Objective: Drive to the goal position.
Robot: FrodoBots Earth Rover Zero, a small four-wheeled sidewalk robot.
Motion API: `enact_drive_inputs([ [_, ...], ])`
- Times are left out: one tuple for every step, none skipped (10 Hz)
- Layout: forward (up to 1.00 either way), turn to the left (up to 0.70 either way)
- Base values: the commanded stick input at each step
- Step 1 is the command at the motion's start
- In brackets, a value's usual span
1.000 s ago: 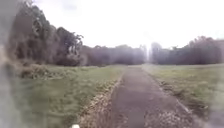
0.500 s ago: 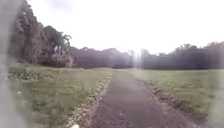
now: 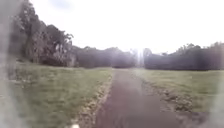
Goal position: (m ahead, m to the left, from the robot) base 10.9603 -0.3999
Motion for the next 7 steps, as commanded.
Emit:
enact_drive_inputs([
  [0.85, 0.00],
  [0.85, -0.01],
  [0.85, -0.10],
  [0.85, -0.34],
  [0.85, -0.34],
  [0.85, -0.34],
  [0.85, -0.34],
])
